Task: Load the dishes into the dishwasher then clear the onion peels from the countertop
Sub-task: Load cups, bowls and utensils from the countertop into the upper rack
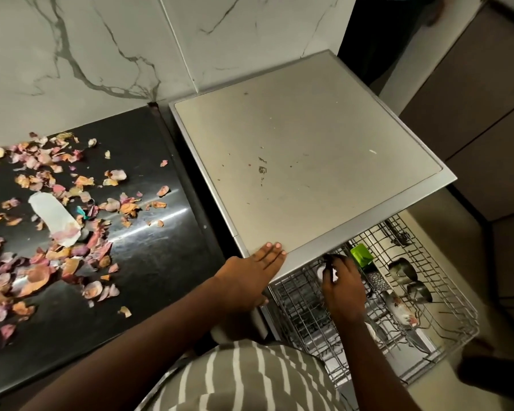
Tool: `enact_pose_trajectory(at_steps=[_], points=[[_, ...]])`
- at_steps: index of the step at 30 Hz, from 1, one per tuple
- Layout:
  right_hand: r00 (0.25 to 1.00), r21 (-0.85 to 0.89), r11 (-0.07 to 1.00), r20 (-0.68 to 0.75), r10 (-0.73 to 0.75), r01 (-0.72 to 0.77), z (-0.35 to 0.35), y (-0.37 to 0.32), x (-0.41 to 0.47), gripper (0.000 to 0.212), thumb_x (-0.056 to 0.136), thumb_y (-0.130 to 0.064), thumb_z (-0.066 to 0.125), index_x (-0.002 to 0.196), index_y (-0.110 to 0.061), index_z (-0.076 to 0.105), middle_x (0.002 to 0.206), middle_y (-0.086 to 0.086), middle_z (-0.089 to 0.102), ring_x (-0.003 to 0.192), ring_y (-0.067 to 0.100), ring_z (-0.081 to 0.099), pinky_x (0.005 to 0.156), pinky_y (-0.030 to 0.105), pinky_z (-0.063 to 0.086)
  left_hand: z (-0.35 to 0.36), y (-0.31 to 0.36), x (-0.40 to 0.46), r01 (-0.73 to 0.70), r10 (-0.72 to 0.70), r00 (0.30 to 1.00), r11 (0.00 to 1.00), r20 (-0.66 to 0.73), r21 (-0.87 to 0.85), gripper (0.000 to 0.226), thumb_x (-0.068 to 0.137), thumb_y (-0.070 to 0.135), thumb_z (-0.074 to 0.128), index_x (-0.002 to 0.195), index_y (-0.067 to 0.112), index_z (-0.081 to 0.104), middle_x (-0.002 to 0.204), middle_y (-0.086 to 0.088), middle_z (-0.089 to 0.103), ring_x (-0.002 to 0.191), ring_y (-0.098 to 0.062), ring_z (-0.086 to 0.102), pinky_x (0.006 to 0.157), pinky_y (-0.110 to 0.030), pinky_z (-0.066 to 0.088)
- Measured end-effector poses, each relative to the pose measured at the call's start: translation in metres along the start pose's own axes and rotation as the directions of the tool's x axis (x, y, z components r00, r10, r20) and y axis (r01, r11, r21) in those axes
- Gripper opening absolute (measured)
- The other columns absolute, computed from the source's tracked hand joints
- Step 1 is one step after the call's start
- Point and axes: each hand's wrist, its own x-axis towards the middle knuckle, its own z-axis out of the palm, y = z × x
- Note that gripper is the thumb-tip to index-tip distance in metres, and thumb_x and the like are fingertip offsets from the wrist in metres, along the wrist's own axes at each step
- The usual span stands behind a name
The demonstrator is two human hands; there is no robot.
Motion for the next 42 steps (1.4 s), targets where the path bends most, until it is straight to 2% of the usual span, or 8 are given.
enact_pose_trajectory(at_steps=[4,8,10,13,18,28,35,42], points=[[0.967,0.217,0.959,-0.213,-0.138,0.184,-0.026,-0.031,-0.015,0.025,0.101,-0.028,0.056,0.117,-0.013,0.068,0.119,0.000,0.057,0.102,0.022,0.064,0.073,0.046,0.065,0.006,-0.007,-0.003,-0.027,0.025,0.999,0.998,-0.036,-0.054,0.099,0.103,0.044,0.056,0.162,0.024,-0.020,0.167,0.006,-0.029,0.156,-0.011,-0.017,0.100,-0.039,0.050],[0.911,0.168,0.910,-0.238,-0.336,0.380,-0.053,-0.070,-0.025,0.029,0.099,-0.030,0.055,0.117,-0.011,0.068,0.120,0.007,0.062,0.103,0.021,0.064,0.085,0.036,0.062,0.018,-0.014,-0.001,-0.044,0.036,0.998,0.988,-0.055,-0.151,0.098,0.102,0.041,0.059,0.164,0.021,-0.015,0.169,0.002,-0.025,0.157,-0.014,-0.016,0.123,-0.044,0.031],[0.880,0.144,0.875,-0.194,-0.433,0.462,-0.060,-0.093,-0.026,0.028,0.098,-0.027,0.055,0.117,-0.011,0.068,0.120,0.007,0.063,0.102,0.019,0.064,0.086,0.029,0.058,0.017,-0.014,-0.009,-0.088,0.069,0.994,0.961,-0.080,-0.264,0.093,0.102,0.039,0.061,0.165,0.011,-0.001,0.172,-0.010,-0.011,0.159,-0.021,-0.009,0.130,-0.044,0.016],[0.823,0.148,0.811,-0.147,-0.548,0.566,-0.062,-0.125,-0.027,0.023,0.098,-0.018,0.058,0.116,-0.010,0.070,0.117,0.000,0.063,0.103,0.014,0.062,0.089,0.023,0.053,0.011,-0.015,-0.035,-0.143,0.059,0.978,0.887,-0.201,-0.440,0.074,0.102,0.030,0.064,0.162,0.008,0.026,0.171,-0.016,0.017,0.157,-0.028,0.021,0.126,-0.038,0.024],[0.776,0.243,0.749,-0.020,-0.631,0.616,-0.045,-0.170,-0.032,0.024,0.097,-0.017,0.059,0.117,-0.017,0.071,0.116,-0.008,0.064,0.108,0.012,0.063,0.095,0.024,0.049,0.027,-0.030,-0.091,-0.043,-0.138,0.945,0.846,-0.296,-0.531,0.065,0.101,0.027,0.064,0.160,0.021,0.037,0.171,-0.002,0.024,0.150,-0.020,0.035,0.117,-0.032,0.036],[0.602,0.367,0.623,0.186,-0.777,0.691,-0.015,-0.246,-0.036,0.030,0.094,-0.002,0.068,0.118,-0.020,0.072,0.114,-0.013,0.066,0.107,0.008,0.064,0.093,0.019,0.049,0.078,-0.068,-0.210,0.207,-0.599,0.725,0.662,-0.341,-0.720,0.050,0.104,0.038,0.059,0.151,0.026,0.048,0.169,0.008,0.027,0.148,-0.012,0.036,0.115,-0.017,0.026],[0.486,0.434,0.542,0.243,-0.839,0.719,-0.001,-0.292,-0.047,0.030,0.092,-0.001,0.067,0.115,-0.020,0.074,0.113,-0.015,0.067,0.104,0.006,0.066,0.089,0.010,0.047,0.099,-0.076,-0.260,0.266,-0.799,0.439,0.552,-0.411,-0.790,0.043,0.102,0.033,0.062,0.144,0.023,0.056,0.161,0.006,0.042,0.145,-0.007,0.041,0.117,-0.022,0.036],[0.425,0.458,0.492,0.247,-0.871,0.740,0.015,-0.321,-0.059,0.031,0.090,0.003,0.069,0.113,-0.017,0.075,0.111,-0.011,0.071,0.106,0.007,0.067,0.092,0.011,0.048,0.109,-0.104,-0.323,0.362,-0.914,-0.077,0.346,-0.397,-0.866,0.051,0.100,0.026,0.067,0.148,0.022,0.051,0.160,0.000,0.042,0.150,-0.014,0.033,0.124,-0.040,0.033]])
